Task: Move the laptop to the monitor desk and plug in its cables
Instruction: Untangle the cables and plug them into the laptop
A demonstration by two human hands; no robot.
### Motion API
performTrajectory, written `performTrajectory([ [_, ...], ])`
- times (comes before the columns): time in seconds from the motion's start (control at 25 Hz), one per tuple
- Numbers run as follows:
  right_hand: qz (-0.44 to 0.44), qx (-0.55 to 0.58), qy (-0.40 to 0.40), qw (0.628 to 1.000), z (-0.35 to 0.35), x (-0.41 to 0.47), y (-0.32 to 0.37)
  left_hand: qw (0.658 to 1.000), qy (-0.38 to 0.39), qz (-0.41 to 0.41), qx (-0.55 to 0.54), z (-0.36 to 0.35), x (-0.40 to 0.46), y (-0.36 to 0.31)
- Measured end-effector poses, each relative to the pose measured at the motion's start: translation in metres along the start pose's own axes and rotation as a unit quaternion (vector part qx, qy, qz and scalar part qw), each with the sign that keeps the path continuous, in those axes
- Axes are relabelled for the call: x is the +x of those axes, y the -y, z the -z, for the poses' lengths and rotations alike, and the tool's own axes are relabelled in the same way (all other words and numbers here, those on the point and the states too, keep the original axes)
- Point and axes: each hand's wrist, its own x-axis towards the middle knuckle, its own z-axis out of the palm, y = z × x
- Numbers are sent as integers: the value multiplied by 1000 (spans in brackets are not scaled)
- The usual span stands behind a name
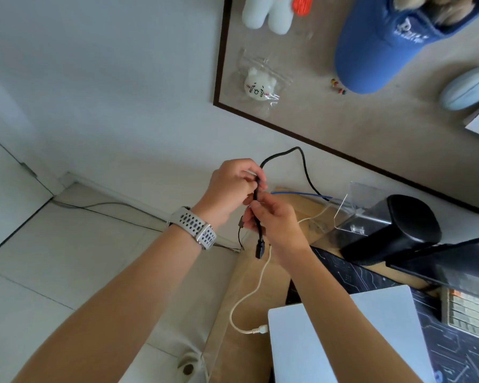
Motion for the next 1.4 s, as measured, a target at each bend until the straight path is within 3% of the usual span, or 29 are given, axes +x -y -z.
performTrajectory([
  [0.2, -4, -164, 29, 986, 52, -54, 0, 965, -50, 118, -228, -5, -9, -1],
  [0.32, 0, -139, 5, 990, 75, -82, 11, 949, -56, 162, -266, -7, -33, 11],
  [0.4, 35, -102, -24, 994, 77, -90, 20, 960, -19, 202, -194, -6, -53, 19],
  [0.48, 67, -80, -23, 994, 74, -93, 24, 976, 52, 210, -36, -8, -74, 22],
  [0.6, 104, -74, 12, 992, 59, -97, 23, 977, 61, 65, 194, -20, -100, 18],
  [0.68, 133, -76, 26, 988, 50, -102, 23, 969, 29, -38, 242, -31, -116, 6],
  [0.8, 179, -76, 32, 980, 42, -112, 22, 999, 37, 6, 36, -41, -140, -13],
  [0.92, 224, -82, 30, 971, 42, -128, 24, 993, 74, 36, -90, -47, -165, -19],
  [1.16, 253, -132, 54, 957, 54, -172, 19, 981, 84, 15, -173, -71, -206, -14],
  [1.28, 254, -140, 62, 955, 65, -199, 14, 985, 71, 15, -158, -86, -228, -13],
  [1.4, 232, -224, 64, 944, 76, -218, -4, 991, 38, 53, -118, -97, -244, 0],
])
